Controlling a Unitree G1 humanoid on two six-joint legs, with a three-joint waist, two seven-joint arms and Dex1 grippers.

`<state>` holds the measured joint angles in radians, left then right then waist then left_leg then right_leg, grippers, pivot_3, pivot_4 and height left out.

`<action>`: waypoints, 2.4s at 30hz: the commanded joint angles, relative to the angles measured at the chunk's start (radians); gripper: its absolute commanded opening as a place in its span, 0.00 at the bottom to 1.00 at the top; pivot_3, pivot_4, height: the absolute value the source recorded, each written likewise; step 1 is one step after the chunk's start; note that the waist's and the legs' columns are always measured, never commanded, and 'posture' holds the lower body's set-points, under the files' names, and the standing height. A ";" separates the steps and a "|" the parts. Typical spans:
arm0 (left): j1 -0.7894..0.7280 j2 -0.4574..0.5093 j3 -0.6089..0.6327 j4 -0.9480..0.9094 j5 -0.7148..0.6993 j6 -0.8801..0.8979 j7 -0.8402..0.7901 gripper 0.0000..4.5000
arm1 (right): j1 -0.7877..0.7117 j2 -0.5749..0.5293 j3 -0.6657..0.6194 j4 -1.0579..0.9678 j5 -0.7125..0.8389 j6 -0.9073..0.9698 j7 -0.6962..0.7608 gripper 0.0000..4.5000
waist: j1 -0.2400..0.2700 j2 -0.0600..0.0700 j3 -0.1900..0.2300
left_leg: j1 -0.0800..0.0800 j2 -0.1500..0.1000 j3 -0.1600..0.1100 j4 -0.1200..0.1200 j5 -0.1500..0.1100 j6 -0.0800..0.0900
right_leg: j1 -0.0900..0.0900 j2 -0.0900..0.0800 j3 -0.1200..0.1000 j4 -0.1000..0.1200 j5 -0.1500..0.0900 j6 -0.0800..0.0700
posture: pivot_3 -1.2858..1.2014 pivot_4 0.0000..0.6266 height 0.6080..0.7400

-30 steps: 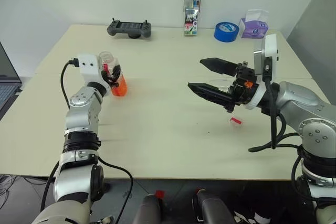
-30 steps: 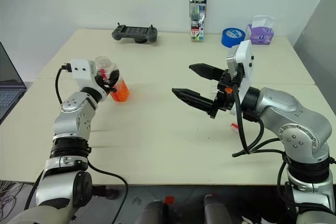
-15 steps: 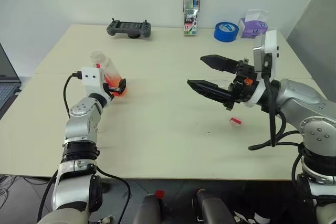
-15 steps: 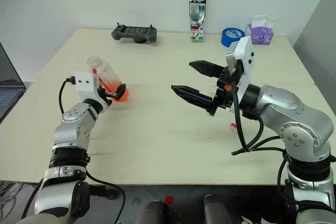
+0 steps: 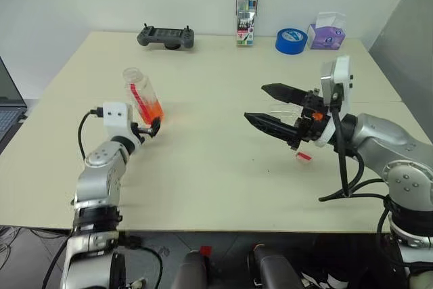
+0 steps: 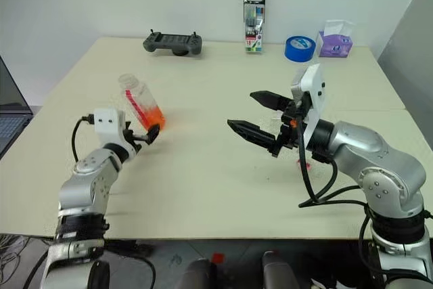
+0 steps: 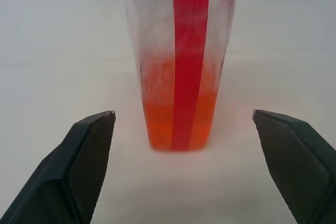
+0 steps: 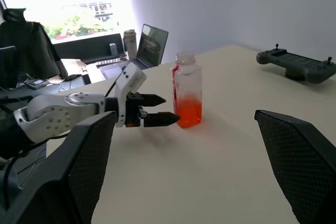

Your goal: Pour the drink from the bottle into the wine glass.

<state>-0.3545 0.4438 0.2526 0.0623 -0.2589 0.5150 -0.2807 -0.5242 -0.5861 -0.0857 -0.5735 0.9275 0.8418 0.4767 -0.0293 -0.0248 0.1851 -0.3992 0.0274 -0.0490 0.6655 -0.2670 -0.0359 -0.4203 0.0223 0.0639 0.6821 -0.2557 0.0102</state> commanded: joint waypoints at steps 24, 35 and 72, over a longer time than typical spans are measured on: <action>-0.109 0.185 -0.243 -0.327 -0.269 0.087 -0.647 1.00 | -0.026 -0.302 0.440 0.725 -1.281 -0.786 -0.016 1.00 | -0.008 -0.001 0.000 | 0.006 -0.001 0.013 -0.002 0.003 -0.003 | -0.001 0.011 0.007 -0.001 -0.003 0.004 | 0.52 0.24 1.00; -0.068 0.174 -0.232 -0.354 -0.258 0.074 -0.603 1.00 | -0.261 -0.137 0.539 1.150 -1.519 -0.890 -0.082 1.00 | -0.005 -0.001 0.000 | 0.005 -0.001 0.013 -0.001 0.004 -0.003 | -0.001 0.010 0.008 -0.001 0.001 -0.001 | 0.52 0.24 1.00; 0.318 0.231 0.080 -0.665 -0.384 0.191 -0.410 1.00 | -0.614 0.487 0.181 1.632 -1.101 -0.990 -0.116 0.03 | -0.072 -0.002 -0.001 | 0.008 0.005 0.005 -0.009 0.003 -0.003 | -0.002 0.012 0.005 0.002 0.002 -0.007 | 0.52 0.24 1.00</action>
<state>-0.0590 0.6758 0.2715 -0.5233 -0.6118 0.6956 -0.7201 -1.0866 -0.1197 0.1804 1.0387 -0.2729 -0.1270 0.3801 -0.1014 -0.0267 0.1840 -0.3934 0.0333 -0.0454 0.6570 -0.2636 -0.0388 -0.4236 0.0339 0.0680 0.6841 -0.2536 0.0032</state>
